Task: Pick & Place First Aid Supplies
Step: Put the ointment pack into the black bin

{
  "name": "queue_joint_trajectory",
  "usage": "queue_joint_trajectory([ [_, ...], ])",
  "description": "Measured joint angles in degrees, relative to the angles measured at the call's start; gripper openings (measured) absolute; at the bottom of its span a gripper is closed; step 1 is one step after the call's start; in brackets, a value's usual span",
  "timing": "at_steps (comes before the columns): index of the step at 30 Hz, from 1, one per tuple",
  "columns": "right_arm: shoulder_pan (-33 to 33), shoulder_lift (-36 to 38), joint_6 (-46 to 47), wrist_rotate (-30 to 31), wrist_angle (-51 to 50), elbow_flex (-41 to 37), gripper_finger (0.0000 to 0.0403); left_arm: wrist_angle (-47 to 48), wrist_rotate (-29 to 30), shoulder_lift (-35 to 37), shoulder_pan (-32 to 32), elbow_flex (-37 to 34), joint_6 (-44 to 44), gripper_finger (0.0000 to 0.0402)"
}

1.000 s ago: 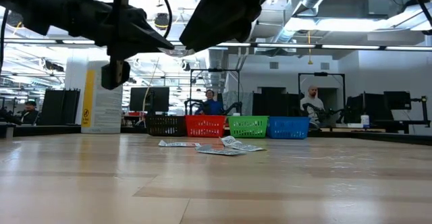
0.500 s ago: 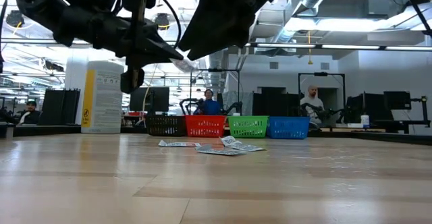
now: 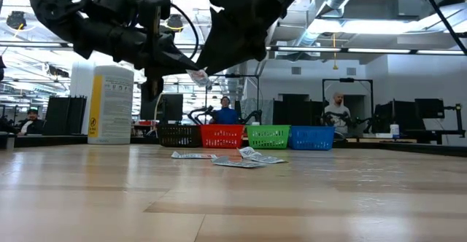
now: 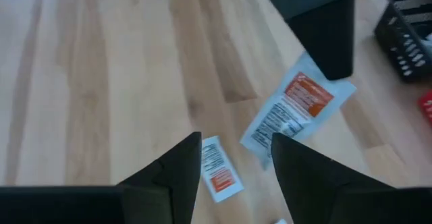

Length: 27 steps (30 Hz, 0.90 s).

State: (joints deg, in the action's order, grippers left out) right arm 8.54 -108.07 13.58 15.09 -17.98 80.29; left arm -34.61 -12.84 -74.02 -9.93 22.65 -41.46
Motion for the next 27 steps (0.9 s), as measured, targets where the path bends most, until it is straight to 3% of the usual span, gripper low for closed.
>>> queue_joint_trajectory([
  [7, -2.5, 0.0, 1.3, 0.0, 0.0, 0.0, 0.0171, 0.1, -3.8, 0.0, -6.8, 0.0, 10.0, 0.0007],
  [15, -3.1, 0.0, 4.1, 0.0, -2.0, 0.0, 0.0172, -0.2, -3.4, 0.2, -18.8, 0.0, 15.4, 0.0007],
  [23, -6.6, 0.0, 3.0, 2.9, -6.9, 0.0, 0.0173, -0.2, 11.7, 0.1, -28.0, 0.0, 20.0, 0.0007],
  [27, -9.2, 0.0, 0.3, 2.9, -7.1, 0.0, 0.0171, -0.2, 14.7, 0.1, -30.1, 0.0, 20.0, 0.0007],
])
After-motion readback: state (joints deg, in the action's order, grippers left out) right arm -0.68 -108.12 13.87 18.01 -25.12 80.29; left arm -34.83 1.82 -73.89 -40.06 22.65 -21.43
